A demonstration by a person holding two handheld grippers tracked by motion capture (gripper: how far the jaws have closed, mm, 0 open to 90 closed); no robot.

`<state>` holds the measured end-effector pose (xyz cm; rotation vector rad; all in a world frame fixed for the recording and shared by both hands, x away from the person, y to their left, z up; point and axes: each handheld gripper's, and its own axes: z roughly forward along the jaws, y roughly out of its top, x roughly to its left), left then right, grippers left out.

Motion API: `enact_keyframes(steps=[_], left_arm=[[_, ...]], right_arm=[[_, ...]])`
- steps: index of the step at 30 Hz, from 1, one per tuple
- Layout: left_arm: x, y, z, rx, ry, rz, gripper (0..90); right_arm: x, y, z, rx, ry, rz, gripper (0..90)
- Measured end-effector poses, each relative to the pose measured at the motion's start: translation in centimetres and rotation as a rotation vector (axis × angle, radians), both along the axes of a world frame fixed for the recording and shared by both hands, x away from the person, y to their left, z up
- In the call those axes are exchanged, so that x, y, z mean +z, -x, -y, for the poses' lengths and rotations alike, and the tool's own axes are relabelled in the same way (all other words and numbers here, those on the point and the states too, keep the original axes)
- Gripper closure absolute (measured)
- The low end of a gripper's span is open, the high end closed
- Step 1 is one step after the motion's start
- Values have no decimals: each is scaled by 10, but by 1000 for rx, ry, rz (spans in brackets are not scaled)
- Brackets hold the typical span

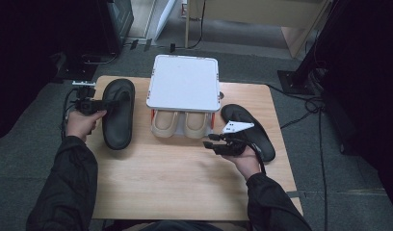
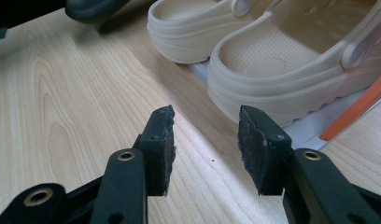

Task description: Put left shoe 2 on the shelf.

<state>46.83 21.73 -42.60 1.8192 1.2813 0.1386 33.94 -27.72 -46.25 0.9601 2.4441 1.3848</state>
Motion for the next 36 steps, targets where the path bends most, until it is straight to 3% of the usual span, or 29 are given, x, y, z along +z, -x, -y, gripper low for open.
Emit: enact_keyframes(steps=[3,8,13,21,27,36], left_arm=[[7,-1,3,-7,-12,-6,679],[18,-4,4,-11,18,-2,680],[35,-7,15,-35,-5,10,680],[60,-16,19,-46,35,5,680],[85,-19,27,-55,6,34,680],[118,-26,42,-68,-19,36,679]], right_arm=[[1,0,0,-5,-4,2,562],[0,1,1,-5,1,1,562],[0,0,2,-10,0,1,562],[-1,0,3,-10,3,-1,562],[0,1,2,-6,6,0,562],[0,1,0,2,12,3,562]])
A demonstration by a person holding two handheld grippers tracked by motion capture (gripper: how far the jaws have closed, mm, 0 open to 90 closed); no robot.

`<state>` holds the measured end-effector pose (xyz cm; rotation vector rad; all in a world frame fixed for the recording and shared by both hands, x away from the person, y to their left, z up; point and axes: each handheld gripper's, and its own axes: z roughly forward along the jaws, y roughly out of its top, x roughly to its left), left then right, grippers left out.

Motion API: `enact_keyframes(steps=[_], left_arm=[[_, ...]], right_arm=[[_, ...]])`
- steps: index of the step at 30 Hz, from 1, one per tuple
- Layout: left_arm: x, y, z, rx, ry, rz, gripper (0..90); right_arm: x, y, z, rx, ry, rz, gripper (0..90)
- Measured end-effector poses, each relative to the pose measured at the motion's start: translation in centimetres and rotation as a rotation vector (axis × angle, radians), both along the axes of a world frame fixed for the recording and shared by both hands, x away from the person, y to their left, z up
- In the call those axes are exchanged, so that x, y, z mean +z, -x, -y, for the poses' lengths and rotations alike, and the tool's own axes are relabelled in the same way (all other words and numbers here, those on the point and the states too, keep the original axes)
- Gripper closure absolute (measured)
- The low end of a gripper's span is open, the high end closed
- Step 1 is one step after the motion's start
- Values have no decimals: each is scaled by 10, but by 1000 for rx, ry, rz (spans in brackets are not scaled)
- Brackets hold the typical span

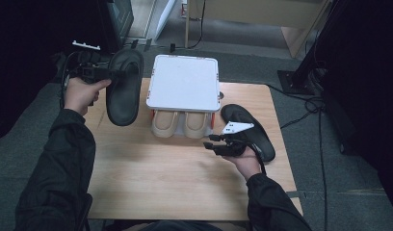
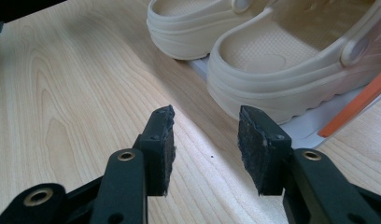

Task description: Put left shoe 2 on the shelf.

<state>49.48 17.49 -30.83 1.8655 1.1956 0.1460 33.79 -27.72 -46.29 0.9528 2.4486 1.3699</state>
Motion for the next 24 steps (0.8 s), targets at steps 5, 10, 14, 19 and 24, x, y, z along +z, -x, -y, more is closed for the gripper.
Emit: enact_keyframes(steps=[5,10,14,19,24], left_arm=[[18,-5,14,-10,-11,5,679],[28,-17,31,-28,-10,-14,679],[31,-25,47,-37,-20,-31,679],[33,-33,70,-53,-17,-39,679],[28,-40,91,-67,11,-47,680]], right_arm=[[1,0,0,1,0,2,562],[0,0,-1,3,6,-4,562],[0,1,-2,11,14,2,562],[0,1,-2,10,10,3,562],[1,2,-1,11,7,5,562]])
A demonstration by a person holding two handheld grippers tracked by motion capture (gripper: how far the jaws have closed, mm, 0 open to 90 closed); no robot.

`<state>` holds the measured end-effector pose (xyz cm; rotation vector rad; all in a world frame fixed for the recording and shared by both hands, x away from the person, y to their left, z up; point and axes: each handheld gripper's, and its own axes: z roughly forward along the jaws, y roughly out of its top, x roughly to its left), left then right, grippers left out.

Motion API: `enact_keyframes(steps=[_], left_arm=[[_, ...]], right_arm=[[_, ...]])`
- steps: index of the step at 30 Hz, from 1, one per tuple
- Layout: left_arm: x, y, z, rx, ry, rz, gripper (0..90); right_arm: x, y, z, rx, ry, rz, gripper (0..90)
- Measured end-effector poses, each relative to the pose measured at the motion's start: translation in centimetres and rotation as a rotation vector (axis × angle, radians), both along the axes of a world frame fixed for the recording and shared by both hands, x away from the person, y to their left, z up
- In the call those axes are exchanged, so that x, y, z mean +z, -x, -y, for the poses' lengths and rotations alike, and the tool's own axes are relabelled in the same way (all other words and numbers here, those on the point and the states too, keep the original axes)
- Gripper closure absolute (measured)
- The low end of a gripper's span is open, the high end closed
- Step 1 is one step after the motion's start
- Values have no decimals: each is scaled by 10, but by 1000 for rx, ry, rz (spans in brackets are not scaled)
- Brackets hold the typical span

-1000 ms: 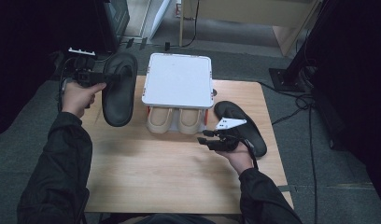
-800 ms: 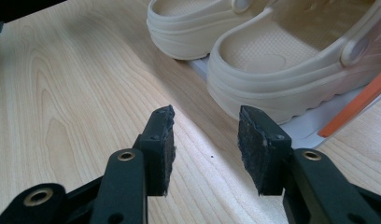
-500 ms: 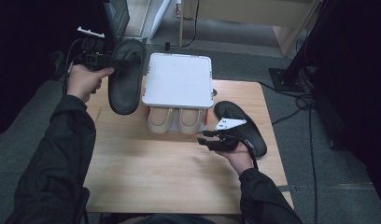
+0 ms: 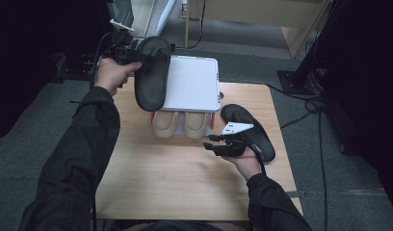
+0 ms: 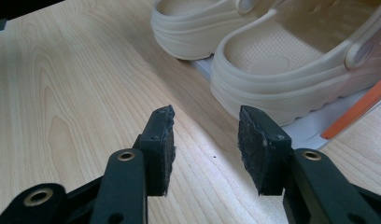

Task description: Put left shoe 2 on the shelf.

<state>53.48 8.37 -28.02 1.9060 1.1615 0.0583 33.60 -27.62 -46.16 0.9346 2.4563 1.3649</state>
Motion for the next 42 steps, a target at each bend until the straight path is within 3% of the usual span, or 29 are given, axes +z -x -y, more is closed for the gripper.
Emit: enact_keyframes(steps=[5,9,14,26,42], left_arm=[[-7,-7,22,-15,-1,-9,679],[-14,-13,31,-18,-3,-11,679],[-24,-20,33,-10,11,-30,679],[-35,-23,44,-10,-6,-44,677],[-41,-24,47,-22,-22,-53,669]], right_arm=[[0,1,0,4,3,3,562],[1,1,0,8,-1,5,562],[1,2,-1,9,2,6,562],[1,3,1,6,7,9,562],[0,4,0,7,10,5,562]])
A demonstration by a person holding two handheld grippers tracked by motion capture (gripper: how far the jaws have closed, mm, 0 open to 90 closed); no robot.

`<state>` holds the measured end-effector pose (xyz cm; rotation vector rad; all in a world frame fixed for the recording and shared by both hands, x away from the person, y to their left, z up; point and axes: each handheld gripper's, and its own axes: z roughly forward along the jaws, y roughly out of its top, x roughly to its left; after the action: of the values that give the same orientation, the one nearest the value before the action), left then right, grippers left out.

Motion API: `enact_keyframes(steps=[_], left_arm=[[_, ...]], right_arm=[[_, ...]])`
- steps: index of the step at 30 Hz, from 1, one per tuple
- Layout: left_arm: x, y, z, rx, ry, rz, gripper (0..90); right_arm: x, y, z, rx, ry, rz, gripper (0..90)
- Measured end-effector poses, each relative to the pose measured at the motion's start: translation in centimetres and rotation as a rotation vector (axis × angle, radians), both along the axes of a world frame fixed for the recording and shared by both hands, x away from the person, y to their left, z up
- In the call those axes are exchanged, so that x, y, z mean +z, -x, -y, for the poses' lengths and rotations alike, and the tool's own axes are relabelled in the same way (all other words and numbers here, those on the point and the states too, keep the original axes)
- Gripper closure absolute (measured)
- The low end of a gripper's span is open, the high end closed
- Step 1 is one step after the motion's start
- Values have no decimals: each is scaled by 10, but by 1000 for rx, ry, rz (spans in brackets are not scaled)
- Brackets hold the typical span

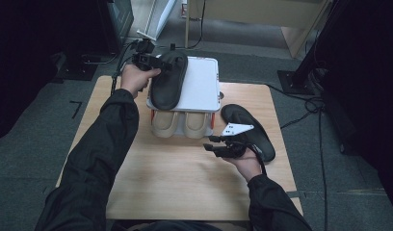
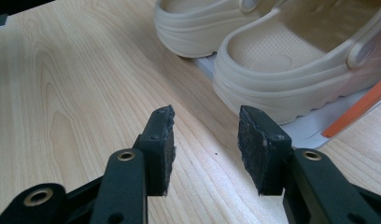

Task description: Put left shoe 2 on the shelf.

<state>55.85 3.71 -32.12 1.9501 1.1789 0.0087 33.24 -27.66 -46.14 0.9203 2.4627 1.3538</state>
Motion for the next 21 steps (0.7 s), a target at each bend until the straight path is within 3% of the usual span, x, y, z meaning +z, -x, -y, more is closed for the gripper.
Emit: enact_keyframes(steps=[9,21], left_arm=[[4,1,-4,-10,20,17,610],[20,14,-20,-19,-1,61,535]], right_arm=[[0,0,1,-3,-6,3,562],[3,-2,12,-39,-23,15,562]])
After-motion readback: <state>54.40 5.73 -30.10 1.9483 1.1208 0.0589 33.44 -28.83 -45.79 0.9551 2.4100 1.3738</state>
